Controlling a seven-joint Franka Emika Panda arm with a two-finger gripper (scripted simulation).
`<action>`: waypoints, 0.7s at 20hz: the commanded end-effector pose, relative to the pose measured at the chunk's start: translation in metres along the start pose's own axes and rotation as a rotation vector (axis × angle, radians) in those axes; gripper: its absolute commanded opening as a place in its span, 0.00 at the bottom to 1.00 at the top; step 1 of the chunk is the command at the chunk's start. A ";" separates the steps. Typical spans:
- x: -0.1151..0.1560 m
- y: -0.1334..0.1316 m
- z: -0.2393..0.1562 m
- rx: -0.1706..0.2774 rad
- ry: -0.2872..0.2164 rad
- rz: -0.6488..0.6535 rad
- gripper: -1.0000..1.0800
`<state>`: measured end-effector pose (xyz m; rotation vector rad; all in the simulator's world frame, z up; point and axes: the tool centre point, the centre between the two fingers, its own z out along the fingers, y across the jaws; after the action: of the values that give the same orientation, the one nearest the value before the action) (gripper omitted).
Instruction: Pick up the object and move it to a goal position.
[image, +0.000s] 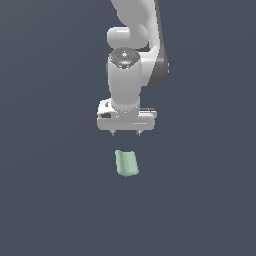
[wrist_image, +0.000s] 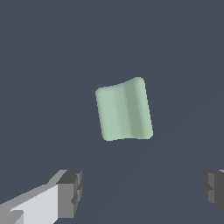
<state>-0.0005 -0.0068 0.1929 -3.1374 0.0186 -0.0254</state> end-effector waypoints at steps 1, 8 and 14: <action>0.000 0.000 0.000 0.000 0.000 0.000 0.62; 0.003 -0.001 -0.002 -0.013 0.006 0.000 0.62; 0.004 0.001 0.003 0.001 -0.006 -0.005 0.62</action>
<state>0.0031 -0.0071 0.1920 -3.1411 0.0127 -0.0236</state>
